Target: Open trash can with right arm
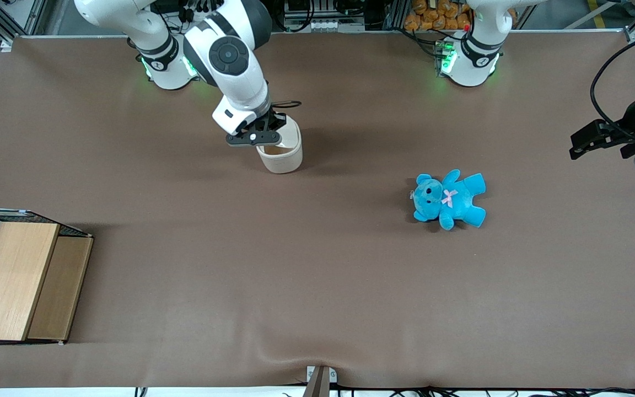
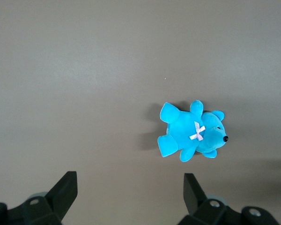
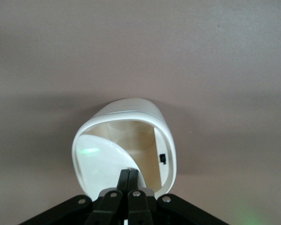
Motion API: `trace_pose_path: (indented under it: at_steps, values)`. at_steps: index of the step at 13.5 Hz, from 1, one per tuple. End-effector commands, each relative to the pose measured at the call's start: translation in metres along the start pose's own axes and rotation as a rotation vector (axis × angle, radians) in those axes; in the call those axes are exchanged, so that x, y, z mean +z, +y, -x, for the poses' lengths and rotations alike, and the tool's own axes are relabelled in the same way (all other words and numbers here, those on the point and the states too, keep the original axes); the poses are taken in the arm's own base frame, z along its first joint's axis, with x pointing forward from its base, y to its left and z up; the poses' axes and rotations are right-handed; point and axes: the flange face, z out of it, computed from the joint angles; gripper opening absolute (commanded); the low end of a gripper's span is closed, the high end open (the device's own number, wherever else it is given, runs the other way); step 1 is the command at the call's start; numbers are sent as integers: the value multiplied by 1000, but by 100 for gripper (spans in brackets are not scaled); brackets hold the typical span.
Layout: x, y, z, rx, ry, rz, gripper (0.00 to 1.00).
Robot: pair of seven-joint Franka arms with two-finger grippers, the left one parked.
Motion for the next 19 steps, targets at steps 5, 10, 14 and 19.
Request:
trace_pose_path:
  at_steps: [5,10,14,19]
  values:
    - [-51,-40,14,109,-49,-80,100]
    - [-100,-5,-26,187,-77,-80,100]
    - [-133,73,-74,309,-120,-72,100]
    - [-150,165,-115,306,-136,-97,100]
